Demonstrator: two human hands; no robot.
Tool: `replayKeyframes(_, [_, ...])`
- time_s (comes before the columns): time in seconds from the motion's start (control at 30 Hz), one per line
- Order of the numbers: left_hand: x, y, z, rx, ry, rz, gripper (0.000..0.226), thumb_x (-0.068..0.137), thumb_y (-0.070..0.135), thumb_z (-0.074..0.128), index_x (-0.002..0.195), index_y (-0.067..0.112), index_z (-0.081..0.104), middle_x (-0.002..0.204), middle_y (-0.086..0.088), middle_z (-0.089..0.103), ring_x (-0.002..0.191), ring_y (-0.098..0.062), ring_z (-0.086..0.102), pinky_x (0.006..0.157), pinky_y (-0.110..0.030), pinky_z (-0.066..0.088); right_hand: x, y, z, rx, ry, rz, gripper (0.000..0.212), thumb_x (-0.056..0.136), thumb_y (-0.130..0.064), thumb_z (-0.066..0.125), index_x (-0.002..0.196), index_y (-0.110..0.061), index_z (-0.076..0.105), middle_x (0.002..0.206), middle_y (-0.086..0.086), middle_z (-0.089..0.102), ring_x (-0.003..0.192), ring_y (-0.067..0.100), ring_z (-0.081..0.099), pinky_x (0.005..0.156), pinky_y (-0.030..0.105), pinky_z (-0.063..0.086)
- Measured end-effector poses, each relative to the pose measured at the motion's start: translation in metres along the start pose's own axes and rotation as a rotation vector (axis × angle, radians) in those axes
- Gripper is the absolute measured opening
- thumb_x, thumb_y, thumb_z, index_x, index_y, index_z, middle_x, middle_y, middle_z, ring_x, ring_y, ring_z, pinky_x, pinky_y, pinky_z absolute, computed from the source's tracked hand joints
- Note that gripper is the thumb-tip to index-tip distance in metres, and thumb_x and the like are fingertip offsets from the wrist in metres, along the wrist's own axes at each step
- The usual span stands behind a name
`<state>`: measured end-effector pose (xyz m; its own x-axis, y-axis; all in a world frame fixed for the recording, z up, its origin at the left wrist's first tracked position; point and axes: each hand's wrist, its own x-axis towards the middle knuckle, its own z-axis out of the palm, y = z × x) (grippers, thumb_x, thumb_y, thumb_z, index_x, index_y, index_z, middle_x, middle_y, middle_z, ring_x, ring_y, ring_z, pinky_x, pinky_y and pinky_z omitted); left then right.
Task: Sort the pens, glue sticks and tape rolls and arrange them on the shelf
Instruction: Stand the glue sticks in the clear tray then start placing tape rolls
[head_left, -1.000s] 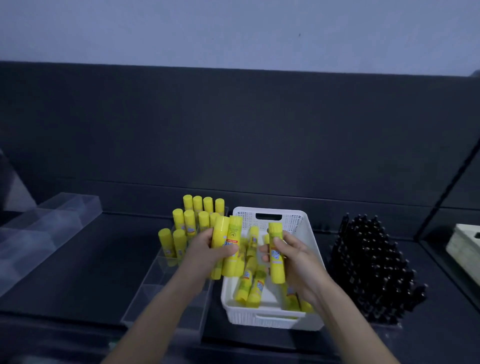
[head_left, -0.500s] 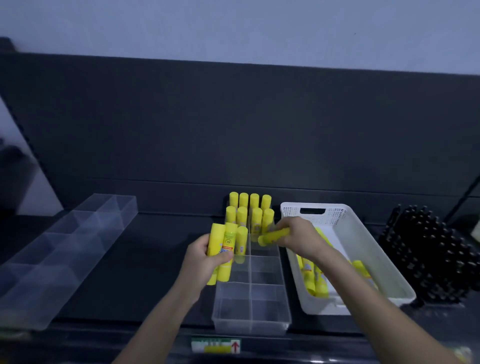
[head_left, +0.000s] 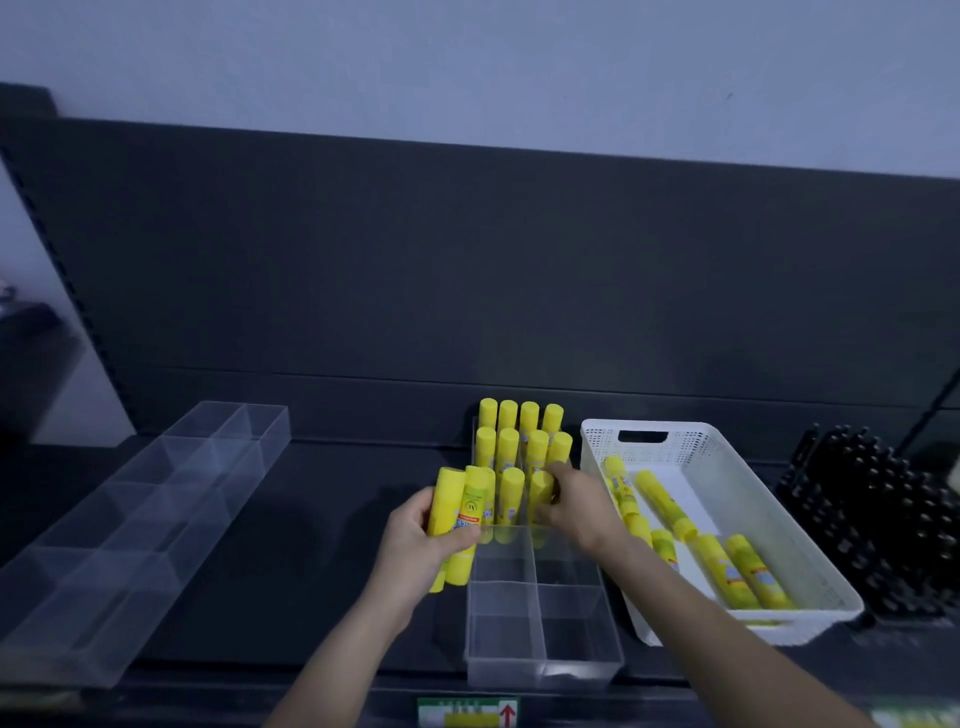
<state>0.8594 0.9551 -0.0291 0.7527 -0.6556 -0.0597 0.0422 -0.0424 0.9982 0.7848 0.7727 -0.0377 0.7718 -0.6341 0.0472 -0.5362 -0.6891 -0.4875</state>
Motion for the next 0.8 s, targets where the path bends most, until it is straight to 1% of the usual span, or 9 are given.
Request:
replayKeyframes(0.2, [0.002, 0.003, 0.007, -0.01, 0.006, 0.012, 0.028, 0.076, -0.001, 0.071, 0.089, 0.022, 0.063, 0.083, 0.002, 0.07, 0.075, -0.012, 0.065, 0.064, -0.024, 0.051, -0.001, 0.008, 0.001, 0.04, 0.017, -0.018, 0.036, 0.082, -0.014, 0.064, 0.116, -0.01, 0.054, 0.103, 0.011, 0.066, 0.094, 0.027, 0.062, 0.077, 0.029, 0.047])
replayKeyframes(0.37, [0.004, 0.004, 0.013, -0.024, -0.019, 0.026, 0.028, 0.075, -0.003, 0.07, 0.088, 0.021, 0.064, 0.079, 0.003, 0.071, 0.069, -0.007, 0.067, 0.06, -0.021, 0.052, -0.008, 0.009, -0.012, 0.114, 0.028, 0.009, 0.05, 0.08, -0.015, 0.068, 0.126, -0.01, 0.051, 0.11, 0.01, 0.066, 0.1, 0.024, 0.062, 0.083, 0.026, 0.047])
replayKeyframes(0.4, [0.004, 0.005, 0.015, -0.023, -0.029, 0.03, 0.029, 0.075, -0.003, 0.07, 0.089, 0.021, 0.064, 0.078, 0.004, 0.071, 0.07, -0.007, 0.067, 0.06, -0.021, 0.052, -0.012, 0.008, -0.018, 0.149, 0.068, 0.003, 0.046, 0.082, -0.015, 0.066, 0.126, -0.01, 0.054, 0.108, 0.008, 0.066, 0.099, 0.022, 0.062, 0.082, 0.024, 0.045])
replayKeyframes(0.47, [0.005, 0.006, 0.02, -0.016, -0.054, 0.039, 0.029, 0.075, -0.003, 0.071, 0.09, 0.02, 0.064, 0.079, 0.004, 0.071, 0.073, -0.01, 0.067, 0.061, -0.021, 0.053, -0.021, 0.004, -0.031, 0.28, 0.137, -0.045, 0.031, 0.084, -0.016, 0.065, 0.114, -0.007, 0.063, 0.094, 0.002, 0.065, 0.087, 0.016, 0.06, 0.072, 0.017, 0.043])
replayKeyframes(0.53, [0.007, 0.006, 0.028, -0.012, -0.089, 0.054, 0.029, 0.075, -0.002, 0.071, 0.093, 0.019, 0.064, 0.082, 0.003, 0.071, 0.077, -0.011, 0.066, 0.063, -0.021, 0.053, -0.031, -0.005, -0.041, 0.456, 0.104, -0.107, 0.018, 0.083, -0.014, 0.067, 0.099, -0.007, 0.07, 0.081, -0.006, 0.06, 0.073, 0.009, 0.054, 0.063, 0.009, 0.039])
replayKeyframes(0.6, [0.009, 0.005, 0.037, -0.013, -0.121, 0.064, 0.031, 0.075, -0.002, 0.071, 0.095, 0.02, 0.064, 0.082, 0.004, 0.071, 0.075, -0.006, 0.066, 0.064, -0.019, 0.053, -0.038, -0.013, -0.046, 0.579, 0.015, -0.178, 0.006, 0.082, -0.013, 0.069, 0.084, -0.017, 0.071, 0.074, -0.009, 0.057, 0.064, 0.002, 0.048, 0.061, 0.009, 0.04])
replayKeyframes(0.63, [0.009, 0.005, 0.041, -0.019, -0.134, 0.065, 0.031, 0.074, -0.003, 0.071, 0.095, 0.019, 0.064, 0.081, 0.005, 0.07, 0.073, -0.003, 0.066, 0.063, -0.018, 0.052, -0.039, -0.013, -0.045, 0.604, -0.022, -0.202, 0.012, 0.081, -0.013, 0.069, 0.078, -0.024, 0.069, 0.073, -0.007, 0.057, 0.063, 0.002, 0.048, 0.063, 0.012, 0.041])
replayKeyframes(0.7, [0.01, 0.004, 0.049, -0.03, -0.157, 0.067, 0.032, 0.074, -0.004, 0.071, 0.096, 0.019, 0.064, 0.081, 0.005, 0.069, 0.071, -0.001, 0.066, 0.063, -0.017, 0.052, -0.038, -0.011, -0.043, 0.634, -0.077, -0.214, 0.015, 0.082, -0.013, 0.069, 0.077, -0.027, 0.067, 0.078, 0.0, 0.06, 0.068, 0.007, 0.051, 0.068, 0.022, 0.044])
replayKeyframes(0.8, [0.011, 0.003, 0.052, -0.023, -0.155, 0.088, 0.029, 0.078, -0.003, 0.068, 0.096, 0.019, 0.063, 0.083, 0.003, 0.069, 0.071, 0.0, 0.066, 0.062, -0.016, 0.051, -0.037, -0.004, -0.044, 0.783, -0.083, -0.186, 0.005, 0.086, -0.009, 0.063, 0.086, -0.014, 0.065, 0.079, 0.001, 0.062, 0.07, 0.006, 0.055, 0.067, 0.016, 0.046])
